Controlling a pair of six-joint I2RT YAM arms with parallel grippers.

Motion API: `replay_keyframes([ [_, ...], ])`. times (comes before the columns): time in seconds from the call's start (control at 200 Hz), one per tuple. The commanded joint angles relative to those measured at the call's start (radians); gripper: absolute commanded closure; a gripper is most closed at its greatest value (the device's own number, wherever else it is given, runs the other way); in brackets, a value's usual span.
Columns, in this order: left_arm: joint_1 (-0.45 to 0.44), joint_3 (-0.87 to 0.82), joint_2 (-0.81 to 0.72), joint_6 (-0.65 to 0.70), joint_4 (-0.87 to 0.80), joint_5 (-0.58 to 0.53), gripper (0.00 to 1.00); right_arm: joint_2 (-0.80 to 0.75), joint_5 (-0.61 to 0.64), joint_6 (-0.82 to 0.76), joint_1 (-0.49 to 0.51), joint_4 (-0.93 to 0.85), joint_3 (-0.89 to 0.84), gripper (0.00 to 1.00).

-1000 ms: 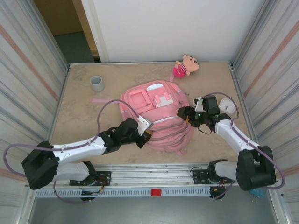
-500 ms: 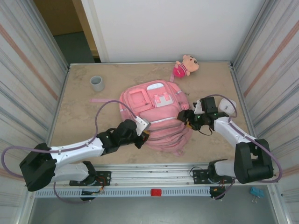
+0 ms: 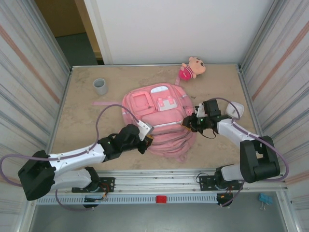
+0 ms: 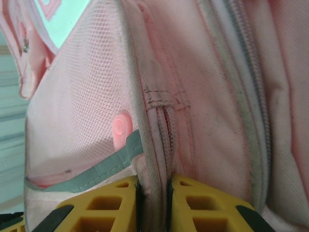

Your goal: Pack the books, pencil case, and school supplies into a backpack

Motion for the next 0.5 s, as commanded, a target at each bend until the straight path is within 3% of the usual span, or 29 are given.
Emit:
replay_keyframes([
  [0.0,-0.012,0.019,-0.005,-0.046,0.014,0.028,1.0,-0.062,-0.017,0.114,0.062,0.106,-0.024,0.83],
  [0.165,-0.046,0.041,0.009,-0.092,0.0,0.01,1.0,-0.143,0.083,0.256,0.154,0.209,-0.082,0.85],
  [0.371,-0.074,0.098,0.026,-0.119,-0.084,-0.096,0.99,-0.209,0.198,0.377,0.229,0.284,-0.131,0.86],
  [0.496,-0.075,0.099,0.02,-0.101,-0.037,-0.075,0.99,-0.255,0.264,0.429,0.273,0.289,-0.151,0.86],
])
